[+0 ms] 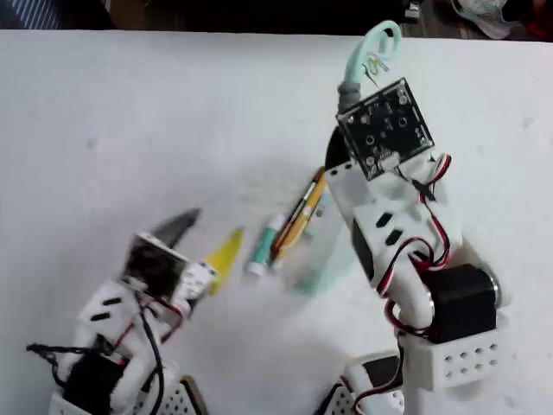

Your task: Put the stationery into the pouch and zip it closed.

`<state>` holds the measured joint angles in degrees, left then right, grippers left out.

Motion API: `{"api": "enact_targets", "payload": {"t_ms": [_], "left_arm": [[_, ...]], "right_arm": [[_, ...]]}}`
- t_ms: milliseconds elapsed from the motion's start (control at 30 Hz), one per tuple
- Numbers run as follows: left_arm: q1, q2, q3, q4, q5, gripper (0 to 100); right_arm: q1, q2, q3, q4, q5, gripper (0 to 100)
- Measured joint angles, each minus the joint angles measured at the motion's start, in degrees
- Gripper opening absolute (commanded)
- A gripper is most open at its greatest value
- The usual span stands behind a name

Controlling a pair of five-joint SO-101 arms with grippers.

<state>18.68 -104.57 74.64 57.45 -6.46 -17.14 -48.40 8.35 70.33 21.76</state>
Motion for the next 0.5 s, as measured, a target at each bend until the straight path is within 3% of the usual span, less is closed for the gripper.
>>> {"api": "enact_targets", "payload": {"t_ms": [167, 500], "left_arm": [[12.4, 0.0, -0.09, 0.26, 0.0, 23], [16.26, 0.0, -4.13, 0.26, 0.0, 25]], "right_arm": [[-0.09, -0.35, 0.0, 2.2, -4.57, 3.7], [-1.23, -0.7, 3.43, 3.52, -6.42, 3.7]]}}
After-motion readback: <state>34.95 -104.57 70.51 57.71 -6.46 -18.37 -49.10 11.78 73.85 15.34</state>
